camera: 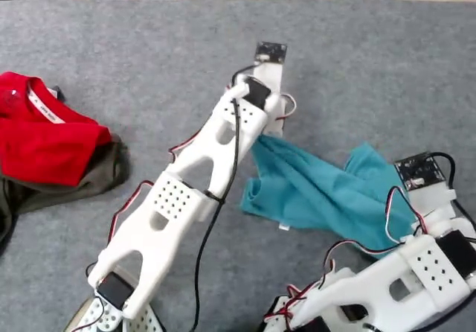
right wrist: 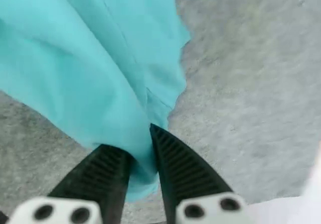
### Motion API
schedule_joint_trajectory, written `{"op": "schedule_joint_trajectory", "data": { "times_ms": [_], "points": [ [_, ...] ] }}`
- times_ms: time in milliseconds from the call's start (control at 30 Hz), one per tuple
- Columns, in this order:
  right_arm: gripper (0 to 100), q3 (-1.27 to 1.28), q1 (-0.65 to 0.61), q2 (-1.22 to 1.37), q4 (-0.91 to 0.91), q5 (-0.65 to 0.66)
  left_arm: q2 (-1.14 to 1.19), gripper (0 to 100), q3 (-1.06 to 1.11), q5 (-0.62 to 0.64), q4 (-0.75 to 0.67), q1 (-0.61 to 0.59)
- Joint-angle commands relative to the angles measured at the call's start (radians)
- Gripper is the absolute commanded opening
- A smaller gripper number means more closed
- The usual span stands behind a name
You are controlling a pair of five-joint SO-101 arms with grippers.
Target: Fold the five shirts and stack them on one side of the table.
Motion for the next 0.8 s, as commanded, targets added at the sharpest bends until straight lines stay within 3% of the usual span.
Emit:
{"op": "schedule_joint_trajectory", "data": {
  "times_ms": [0,167,400,600,767],
  "points": [
    [11.0,-0.13,-0.072,-0.074,0.087,0.003,-0.026,3,-0.242,-0.025,0.109,-0.041],
    [35.8,-0.24,-0.175,-0.194,0.068,-0.183,-0.167,3,-0.223,-0.031,0.13,-0.042],
    [48.6,-0.288,-0.176,-0.257,0.02,-0.52,-0.359,3,-0.213,-0.037,0.13,-0.142],
    [49.2,-0.292,-0.278,-0.231,0.192,-0.468,-0.473,3,-0.208,-0.037,0.13,-0.306],
    [49.2,-0.3,-0.466,-0.234,0.333,-0.427,-0.499,3,-0.206,-0.043,0.133,-0.456]
  ]
}}
